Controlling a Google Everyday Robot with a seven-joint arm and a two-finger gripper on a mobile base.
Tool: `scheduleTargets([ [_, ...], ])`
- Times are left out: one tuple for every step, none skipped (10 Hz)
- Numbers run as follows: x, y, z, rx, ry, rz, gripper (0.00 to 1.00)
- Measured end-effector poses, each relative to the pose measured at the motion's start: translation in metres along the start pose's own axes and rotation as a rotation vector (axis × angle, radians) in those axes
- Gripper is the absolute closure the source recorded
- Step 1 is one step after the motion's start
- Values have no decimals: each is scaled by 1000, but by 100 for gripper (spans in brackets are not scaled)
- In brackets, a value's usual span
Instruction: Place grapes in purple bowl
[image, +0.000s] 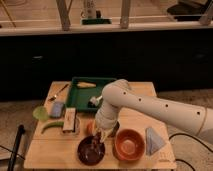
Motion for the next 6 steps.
scheduleTargets([
  [-3,-1,0,-4,11,-4,20],
  [-8,-2,0,-11,29,-9,20],
  [-10,-2,0,-15,39,-8,20],
  [-11,-1,0,-20,51,-4,20],
  [-13,-1,0,-24,59,-5,20],
  [-15,-1,1,-27,63,-6,20],
])
